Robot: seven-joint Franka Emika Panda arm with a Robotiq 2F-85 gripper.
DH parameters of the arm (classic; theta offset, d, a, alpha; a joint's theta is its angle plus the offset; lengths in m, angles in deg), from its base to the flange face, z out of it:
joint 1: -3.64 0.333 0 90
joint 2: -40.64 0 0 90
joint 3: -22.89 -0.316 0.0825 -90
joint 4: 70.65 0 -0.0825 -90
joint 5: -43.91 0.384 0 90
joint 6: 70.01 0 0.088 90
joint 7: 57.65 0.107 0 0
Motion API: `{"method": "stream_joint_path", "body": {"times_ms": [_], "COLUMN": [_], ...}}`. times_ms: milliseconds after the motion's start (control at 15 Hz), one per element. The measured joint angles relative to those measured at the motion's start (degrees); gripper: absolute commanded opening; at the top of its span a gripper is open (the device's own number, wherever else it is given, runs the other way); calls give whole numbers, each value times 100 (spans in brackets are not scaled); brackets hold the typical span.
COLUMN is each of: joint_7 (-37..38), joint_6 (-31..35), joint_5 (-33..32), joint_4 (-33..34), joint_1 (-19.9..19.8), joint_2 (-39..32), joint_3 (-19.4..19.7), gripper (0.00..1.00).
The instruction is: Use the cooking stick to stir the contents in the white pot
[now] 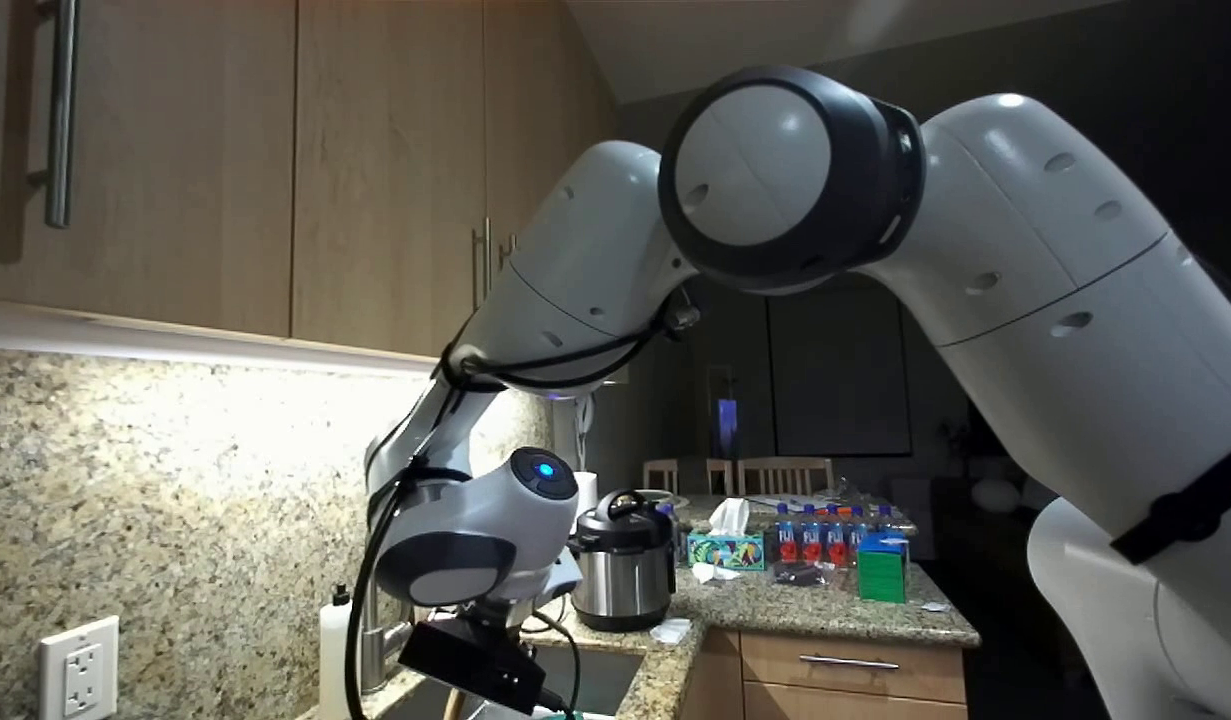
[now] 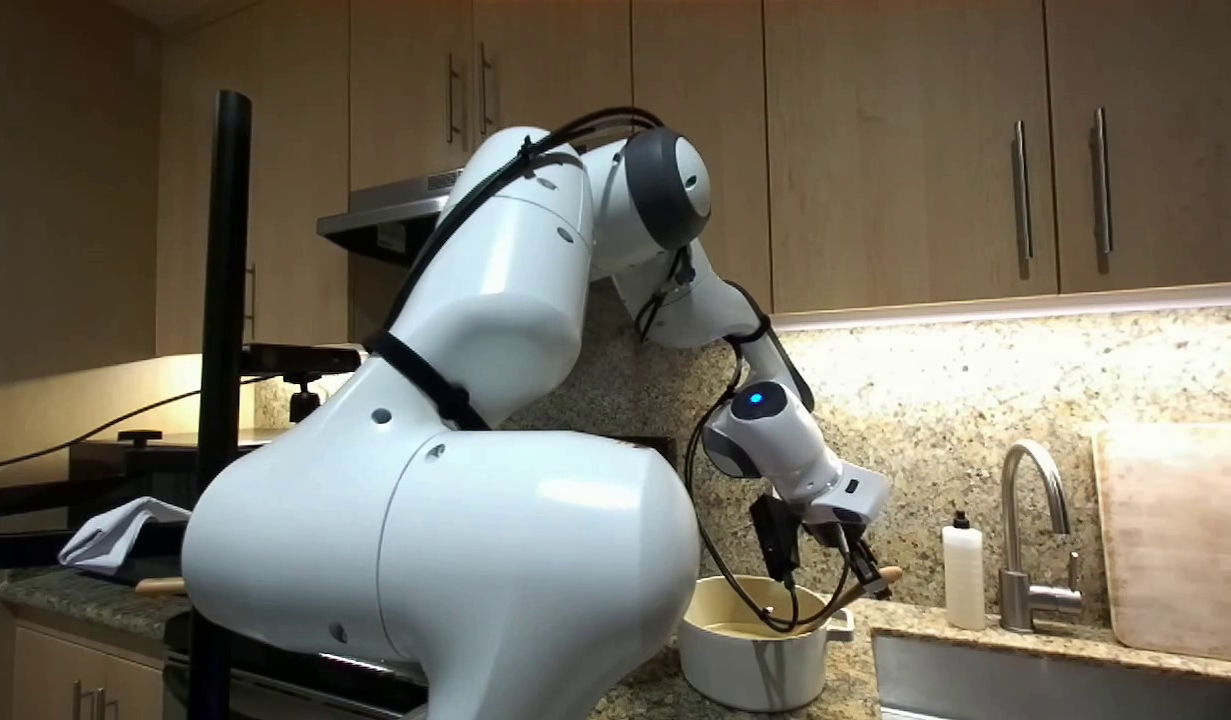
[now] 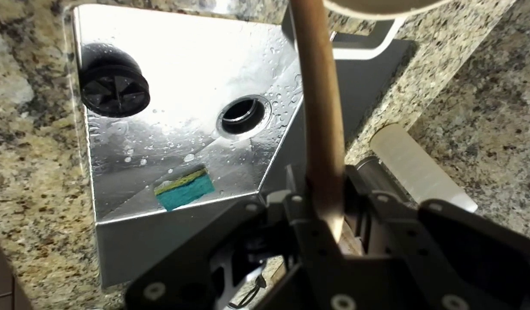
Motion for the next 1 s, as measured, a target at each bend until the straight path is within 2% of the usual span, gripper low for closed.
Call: {"method": "stream_joint_path", "body": {"times_ms": [67,200,533,600,933,1000], "joint_7": [-11,239,-104,67,97,264], "joint_6": [113,279,296,296,256,248], "joint_5": [-66,-618,-671,-1052,-1387,-1762], "joint_4": [76,170,622,667,1115,1153], "joint_1": [-164,-549,-1108,-1238,-1446,-1520], "joint_2": [-5,-16,-161,-191,-365,-387], "joint_3": [-194,-679,-1346,-1516,-1759,-1849], "gripper": [6,6,6,6,6,6]}}
